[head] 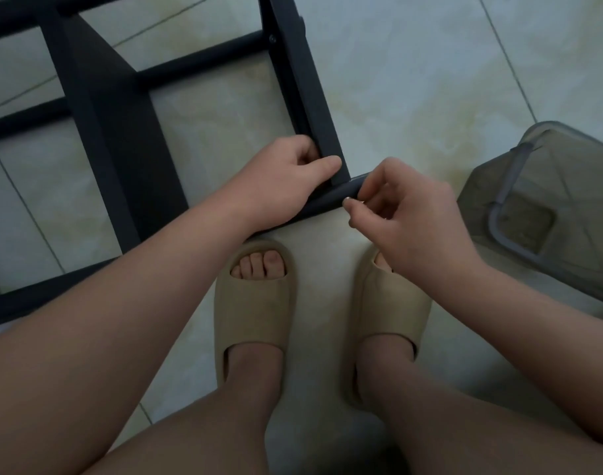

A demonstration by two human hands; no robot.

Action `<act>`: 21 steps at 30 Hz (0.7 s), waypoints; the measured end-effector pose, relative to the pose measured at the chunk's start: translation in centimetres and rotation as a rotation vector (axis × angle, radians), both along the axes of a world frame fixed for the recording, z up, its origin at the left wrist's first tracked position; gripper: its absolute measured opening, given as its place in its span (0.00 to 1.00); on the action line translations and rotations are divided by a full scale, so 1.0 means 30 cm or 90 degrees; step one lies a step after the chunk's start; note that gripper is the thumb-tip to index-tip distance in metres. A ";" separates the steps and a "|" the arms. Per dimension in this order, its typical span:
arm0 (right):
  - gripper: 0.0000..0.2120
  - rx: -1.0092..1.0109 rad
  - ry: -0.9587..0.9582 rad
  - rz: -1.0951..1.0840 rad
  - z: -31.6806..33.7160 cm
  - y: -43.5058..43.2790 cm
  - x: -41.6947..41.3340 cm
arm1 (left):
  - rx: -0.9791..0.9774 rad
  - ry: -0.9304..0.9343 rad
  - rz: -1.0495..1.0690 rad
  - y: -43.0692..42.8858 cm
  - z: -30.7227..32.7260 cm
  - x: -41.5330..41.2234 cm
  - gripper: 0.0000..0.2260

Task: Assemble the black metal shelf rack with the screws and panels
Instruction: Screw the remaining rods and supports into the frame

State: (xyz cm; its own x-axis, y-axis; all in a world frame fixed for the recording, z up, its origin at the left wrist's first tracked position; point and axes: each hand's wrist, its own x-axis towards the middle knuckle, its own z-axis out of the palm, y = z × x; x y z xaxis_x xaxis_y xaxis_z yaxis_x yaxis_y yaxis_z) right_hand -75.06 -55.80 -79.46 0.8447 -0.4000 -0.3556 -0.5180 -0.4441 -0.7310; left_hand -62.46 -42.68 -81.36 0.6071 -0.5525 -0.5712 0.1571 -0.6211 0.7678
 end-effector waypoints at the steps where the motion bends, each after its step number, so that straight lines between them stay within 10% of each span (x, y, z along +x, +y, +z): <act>1: 0.09 -0.006 -0.001 0.014 0.008 -0.007 0.001 | 0.029 -0.052 0.015 -0.003 0.005 -0.003 0.14; 8: 0.11 -0.129 -0.069 0.131 0.088 -0.108 -0.070 | 0.074 -0.372 0.093 -0.050 0.117 -0.012 0.09; 21: 0.35 -0.409 0.159 0.190 0.112 -0.490 -0.383 | 0.200 -0.436 -0.554 -0.364 0.268 -0.276 0.18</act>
State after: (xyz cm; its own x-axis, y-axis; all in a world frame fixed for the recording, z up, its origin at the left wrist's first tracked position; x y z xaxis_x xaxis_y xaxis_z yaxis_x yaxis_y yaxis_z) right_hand -86.55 -70.50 -76.10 0.8745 -0.3606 -0.3243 -0.4256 -0.8913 -0.1565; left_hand -70.74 -53.62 -73.31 0.3258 -0.8282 -0.4560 -0.8095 -0.4935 0.3179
